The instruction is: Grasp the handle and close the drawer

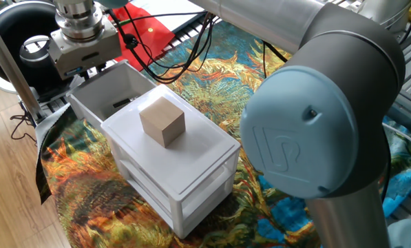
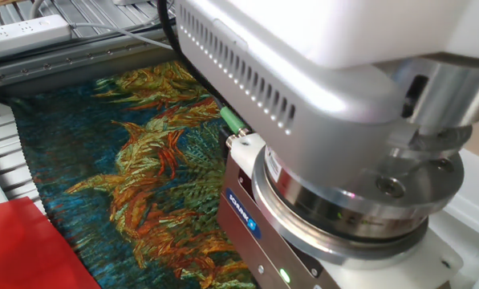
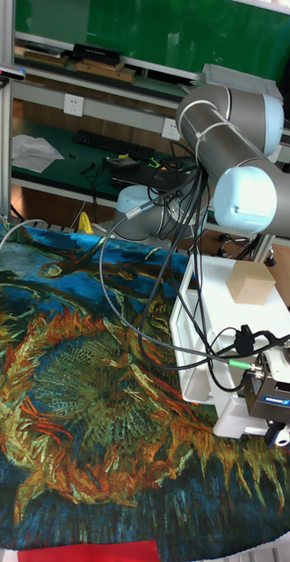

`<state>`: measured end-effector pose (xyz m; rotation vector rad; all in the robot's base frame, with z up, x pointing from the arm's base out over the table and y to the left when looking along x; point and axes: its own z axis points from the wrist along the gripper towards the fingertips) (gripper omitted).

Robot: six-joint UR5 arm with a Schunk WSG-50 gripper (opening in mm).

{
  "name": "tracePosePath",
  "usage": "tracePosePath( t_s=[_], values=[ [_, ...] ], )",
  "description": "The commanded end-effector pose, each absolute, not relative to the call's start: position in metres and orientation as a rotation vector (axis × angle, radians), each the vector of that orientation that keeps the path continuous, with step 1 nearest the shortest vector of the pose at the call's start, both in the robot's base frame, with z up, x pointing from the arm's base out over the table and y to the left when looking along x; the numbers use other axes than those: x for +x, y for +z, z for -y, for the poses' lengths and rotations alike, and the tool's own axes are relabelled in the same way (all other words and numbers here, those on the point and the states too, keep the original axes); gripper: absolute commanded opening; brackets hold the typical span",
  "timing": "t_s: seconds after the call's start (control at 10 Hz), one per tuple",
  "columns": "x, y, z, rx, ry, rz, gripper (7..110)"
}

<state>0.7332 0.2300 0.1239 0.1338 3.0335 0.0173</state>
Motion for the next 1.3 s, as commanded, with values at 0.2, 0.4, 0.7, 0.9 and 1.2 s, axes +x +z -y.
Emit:
tracePosePath(
  t_s=[0.2,0.4,0.7,0.9,1.2],
  values=[
    [0.727,0.126,-0.23,0.167,0.018,-3.053,7],
    [0.722,0.128,-0.232,0.18,0.025,-3.061,7],
    [0.716,0.128,-0.234,0.202,0.026,-3.077,7],
    [0.712,0.127,-0.234,0.212,0.018,-3.087,7],
    [0.707,0.125,-0.232,0.22,0.015,-3.098,7]
  ],
)
